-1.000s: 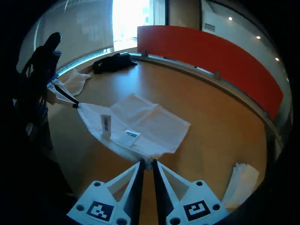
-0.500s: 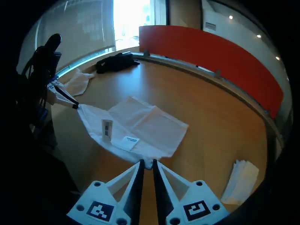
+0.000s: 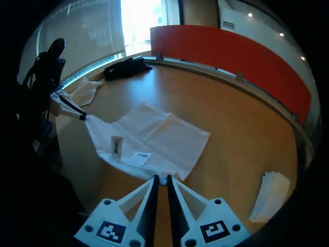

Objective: Fold towel

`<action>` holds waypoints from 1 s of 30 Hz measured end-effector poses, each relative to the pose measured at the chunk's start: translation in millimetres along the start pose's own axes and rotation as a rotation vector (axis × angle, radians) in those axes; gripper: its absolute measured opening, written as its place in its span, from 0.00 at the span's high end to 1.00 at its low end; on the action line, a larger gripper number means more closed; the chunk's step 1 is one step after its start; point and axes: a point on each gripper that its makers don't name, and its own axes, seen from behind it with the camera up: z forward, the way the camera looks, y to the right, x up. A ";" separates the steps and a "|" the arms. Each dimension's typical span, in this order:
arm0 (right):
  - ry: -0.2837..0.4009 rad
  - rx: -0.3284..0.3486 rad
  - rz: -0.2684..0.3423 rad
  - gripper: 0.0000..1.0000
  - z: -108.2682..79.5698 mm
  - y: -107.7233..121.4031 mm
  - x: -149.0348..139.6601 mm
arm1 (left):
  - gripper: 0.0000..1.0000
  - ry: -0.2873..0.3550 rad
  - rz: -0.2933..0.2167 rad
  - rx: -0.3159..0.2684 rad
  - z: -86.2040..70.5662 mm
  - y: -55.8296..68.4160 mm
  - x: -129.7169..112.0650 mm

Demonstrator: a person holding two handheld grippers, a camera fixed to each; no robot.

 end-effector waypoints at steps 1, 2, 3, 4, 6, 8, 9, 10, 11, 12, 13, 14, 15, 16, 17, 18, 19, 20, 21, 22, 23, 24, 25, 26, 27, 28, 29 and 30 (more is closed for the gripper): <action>0.000 -0.001 -0.002 0.84 0.2 0.0 -0.4 | 0.87 0.000 0.000 0.000 0.3 -0.1 -0.1; -0.001 -0.001 -0.005 0.84 0.5 -0.1 -0.7 | 0.87 0.000 -0.001 0.000 0.6 -0.1 -0.1; -0.001 -0.001 -0.007 0.84 0.5 -0.1 -0.6 | 0.87 0.000 -0.002 0.000 0.8 -0.2 0.1; -0.002 0.000 -0.009 0.84 0.4 -0.1 -0.4 | 0.87 0.000 -0.004 0.000 1.0 -0.2 0.3; -0.002 0.001 -0.012 0.85 0.3 0.1 0.6 | 0.87 0.000 -0.007 -0.001 1.3 -0.3 0.9; -0.002 0.002 -0.014 0.85 0.1 0.8 2.0 | 0.87 0.000 -0.010 -0.001 1.7 -0.4 1.7; -0.001 0.001 -0.016 0.85 0.0 1.7 3.4 | 0.87 0.000 -0.012 -0.001 2.0 -0.6 2.5; -0.001 0.000 -0.018 0.85 -0.2 2.6 4.8 | 0.87 0.000 -0.014 -0.001 2.2 -0.8 3.2; 0.000 0.000 -0.019 0.85 -0.3 3.5 6.1 | 0.87 0.000 -0.016 -0.001 2.4 -1.0 4.0; 0.001 -0.001 -0.022 0.85 -0.1 5.0 7.8 | 0.87 0.001 -0.018 -0.001 3.0 -1.4 5.5; 0.001 -0.002 -0.024 0.85 0.2 6.4 9.3 | 0.87 0.002 -0.019 -0.001 3.5 -1.8 7.1; 0.001 -0.002 -0.027 0.85 0.4 7.9 10.8 | 0.87 0.003 -0.021 -0.001 4.0 -2.2 8.6; 0.002 -0.004 -0.029 0.85 1.3 10.0 12.7 | 0.87 0.005 -0.022 -0.001 5.1 -2.9 11.1; 0.002 -0.005 -0.032 0.85 2.3 12.0 14.4 | 0.87 0.008 -0.024 -0.001 6.1 -3.6 13.6; 0.002 -0.006 -0.034 0.85 3.2 14.0 16.1 | 0.87 0.010 -0.025 -0.001 7.1 -4.3 16.0; 0.002 -0.008 -0.036 0.85 4.6 16.3 18.4 | 0.87 0.014 -0.026 0.000 8.5 -5.2 19.7; 0.003 -0.009 -0.039 0.85 6.0 18.3 20.5 | 0.87 0.017 -0.026 0.000 9.9 -6.1 23.1; 0.003 -0.010 -0.041 0.85 7.3 20.4 22.6 | 0.87 0.021 -0.027 0.000 11.2 -6.9 26.5; 0.005 -0.011 -0.044 0.85 9.2 22.8 25.3 | 0.87 0.024 -0.027 0.000 13.2 -8.1 30.3; 0.007 -0.012 -0.047 0.85 10.9 24.9 27.7 | 0.87 0.028 -0.027 0.001 15.0 -9.2 33.7; 0.008 -0.013 -0.049 0.85 12.7 27.0 30.1 | 0.87 0.031 -0.027 0.002 16.9 -10.4 37.0; 0.011 -0.015 -0.053 0.85 14.9 29.5 33.0 | 0.87 0.034 -0.025 0.003 19.5 -12.1 40.8; 0.013 -0.017 -0.056 0.85 16.9 31.8 35.6 | 0.87 0.038 -0.023 0.005 21.9 -13.7 44.2; 0.015 -0.018 -0.059 0.85 18.9 34.1 38.2 | 0.87 0.041 -0.021 0.006 24.4 -15.3 47.6; 0.016 -0.020 -0.062 0.85 21.8 36.8 40.8 | 0.87 0.043 -0.018 0.009 27.3 -17.4 51.2; 0.016 -0.022 -0.064 0.85 24.4 39.3 43.0 | 0.87 0.045 -0.015 0.011 29.9 -19.4 54.2; 0.017 -0.024 -0.066 0.85 27.0 41.8 45.2 | 0.87 0.047 -0.013 0.013 32.6 -21.4 57.3; 0.017 -0.028 -0.068 0.85 30.3 45.1 47.4 | 0.87 0.047 -0.011 0.014 35.6 -23.4 60.3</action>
